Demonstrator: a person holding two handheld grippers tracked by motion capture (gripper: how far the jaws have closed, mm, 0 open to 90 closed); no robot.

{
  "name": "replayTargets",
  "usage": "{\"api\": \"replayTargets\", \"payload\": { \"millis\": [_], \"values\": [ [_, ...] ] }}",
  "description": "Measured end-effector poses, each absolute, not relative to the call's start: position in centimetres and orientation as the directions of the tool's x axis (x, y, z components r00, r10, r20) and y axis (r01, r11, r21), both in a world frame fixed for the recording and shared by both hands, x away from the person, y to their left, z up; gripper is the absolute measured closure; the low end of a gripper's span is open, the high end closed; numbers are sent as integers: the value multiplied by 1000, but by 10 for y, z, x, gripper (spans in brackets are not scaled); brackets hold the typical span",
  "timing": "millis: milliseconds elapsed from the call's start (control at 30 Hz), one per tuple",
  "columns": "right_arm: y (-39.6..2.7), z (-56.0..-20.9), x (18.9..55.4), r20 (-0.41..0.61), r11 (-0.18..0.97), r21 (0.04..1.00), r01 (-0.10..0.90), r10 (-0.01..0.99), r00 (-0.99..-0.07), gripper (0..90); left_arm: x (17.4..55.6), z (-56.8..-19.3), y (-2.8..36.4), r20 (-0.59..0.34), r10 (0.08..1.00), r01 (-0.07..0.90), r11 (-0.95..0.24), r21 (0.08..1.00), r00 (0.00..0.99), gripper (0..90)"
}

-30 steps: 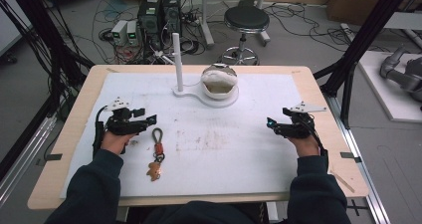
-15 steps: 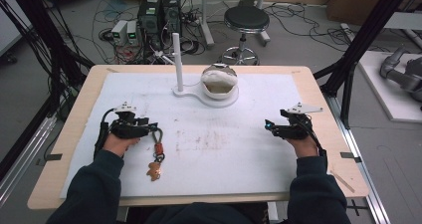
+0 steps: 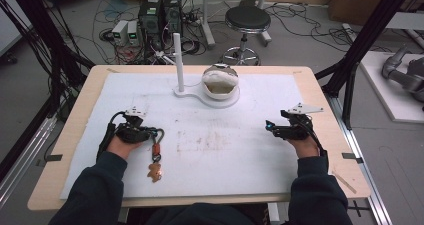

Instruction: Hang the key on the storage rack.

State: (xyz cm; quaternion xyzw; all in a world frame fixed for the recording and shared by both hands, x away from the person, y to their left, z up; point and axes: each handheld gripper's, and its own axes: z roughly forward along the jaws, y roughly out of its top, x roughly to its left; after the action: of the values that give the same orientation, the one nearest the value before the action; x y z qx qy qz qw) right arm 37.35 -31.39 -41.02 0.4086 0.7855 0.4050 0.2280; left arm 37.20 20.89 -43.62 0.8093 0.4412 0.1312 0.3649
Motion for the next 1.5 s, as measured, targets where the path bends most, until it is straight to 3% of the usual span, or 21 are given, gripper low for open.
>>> {"api": "replayTargets", "payload": {
  "millis": [167,300,333,400,500,767,867,933,1133,1333,1500],
  "values": [
    [-313,-410,373,-30,341,823,454,825,-564,240,384,-432,218,-23,848,538,-315,782,530,838],
    [-310,-412,374,-35,354,813,462,822,-568,240,390,-433,221,-39,866,524,-266,809,499,830],
    [-309,-412,373,-37,358,811,462,820,-572,240,390,-433,221,-39,866,524,-266,809,499,781],
    [-309,-412,373,-38,361,811,461,819,-573,240,390,-433,219,-55,879,553,-249,795,474,520],
    [-311,-411,373,-34,354,813,463,822,-569,240,380,-430,217,-82,899,631,-234,740,429,463],
    [-315,-410,373,-19,335,819,466,827,-562,240,359,-429,209,-86,921,708,-230,667,380,464],
    [-314,-411,373,-22,341,818,463,823,-567,241,351,-433,199,-68,917,714,-258,651,393,517],
    [-312,-411,374,-24,345,816,465,822,-569,245,347,-435,191,0,913,693,-310,651,409,529],
    [-311,-411,373,-30,350,815,461,821,-570,247,350,-434,195,-25,896,687,-322,652,444,692],
    [-314,-410,373,-29,346,820,457,822,-569,247,356,-430,202,-88,891,667,-265,696,446,703],
    [-315,-410,372,-26,340,820,461,826,-563,247,352,-413,201,-59,880,540,-235,808,472,705]
  ]
}}
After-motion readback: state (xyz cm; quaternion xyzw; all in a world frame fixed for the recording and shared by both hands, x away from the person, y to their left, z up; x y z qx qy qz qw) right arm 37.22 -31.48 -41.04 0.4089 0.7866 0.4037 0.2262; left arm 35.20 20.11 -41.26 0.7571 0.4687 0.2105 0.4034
